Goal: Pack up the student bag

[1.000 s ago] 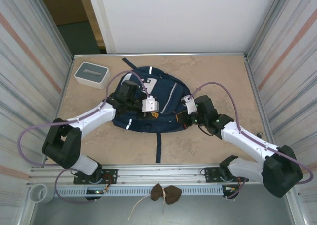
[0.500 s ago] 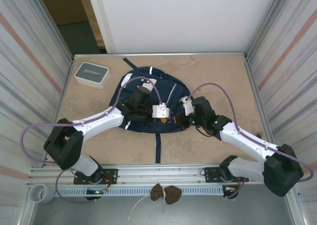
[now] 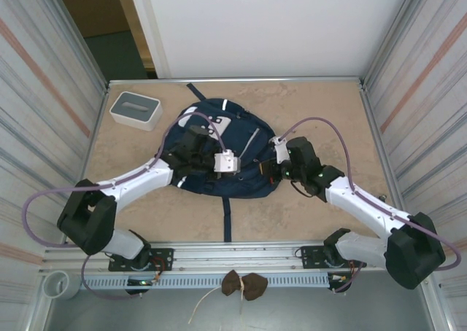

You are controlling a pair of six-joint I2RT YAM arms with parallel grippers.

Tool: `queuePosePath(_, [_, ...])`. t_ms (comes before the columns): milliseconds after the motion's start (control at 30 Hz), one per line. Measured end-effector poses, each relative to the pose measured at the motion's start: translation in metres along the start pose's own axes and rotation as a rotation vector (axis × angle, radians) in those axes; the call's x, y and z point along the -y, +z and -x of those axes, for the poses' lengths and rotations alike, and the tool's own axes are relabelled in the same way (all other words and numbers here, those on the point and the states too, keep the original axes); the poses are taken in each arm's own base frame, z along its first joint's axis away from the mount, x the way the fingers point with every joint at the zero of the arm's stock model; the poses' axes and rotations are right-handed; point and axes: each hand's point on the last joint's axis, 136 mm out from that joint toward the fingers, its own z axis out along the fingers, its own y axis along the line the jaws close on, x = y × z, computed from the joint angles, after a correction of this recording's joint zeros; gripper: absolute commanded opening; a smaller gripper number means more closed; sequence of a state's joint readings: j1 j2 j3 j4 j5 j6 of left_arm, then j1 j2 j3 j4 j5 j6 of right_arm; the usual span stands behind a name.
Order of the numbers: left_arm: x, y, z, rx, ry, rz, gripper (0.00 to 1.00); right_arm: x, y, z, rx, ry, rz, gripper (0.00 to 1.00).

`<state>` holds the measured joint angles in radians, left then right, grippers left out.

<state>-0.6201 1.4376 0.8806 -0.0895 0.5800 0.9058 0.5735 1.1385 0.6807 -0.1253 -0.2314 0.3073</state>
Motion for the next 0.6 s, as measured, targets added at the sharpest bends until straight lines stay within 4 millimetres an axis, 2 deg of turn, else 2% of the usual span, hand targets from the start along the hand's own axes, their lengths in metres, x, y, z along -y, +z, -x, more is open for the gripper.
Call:
queuePosePath(167, [0.002,-0.017,-0.014,0.026,-0.038,0.014,0.12,0.006,0.013,0.003,-0.027,0.030,-0.021,0.00])
queuePosePath(267, [0.006,-0.023,-0.019,0.028,-0.054,0.023,0.33,0.006,0.018,0.002,-0.032,0.035,-0.023,0.00])
queuePosePath(400, [0.009,-0.027,-0.020,0.011,-0.106,0.038,0.55,0.010,0.018,0.003,-0.024,0.043,-0.045,0.00])
queuePosePath(467, [0.012,-0.022,-0.015,-0.010,-0.113,0.050,0.61,0.009,0.019,0.004,-0.021,0.048,-0.044,0.00])
queuePosePath(600, [0.022,-0.010,-0.004,-0.057,-0.150,0.068,0.65,0.008,0.019,0.004,-0.017,0.053,-0.047,0.00])
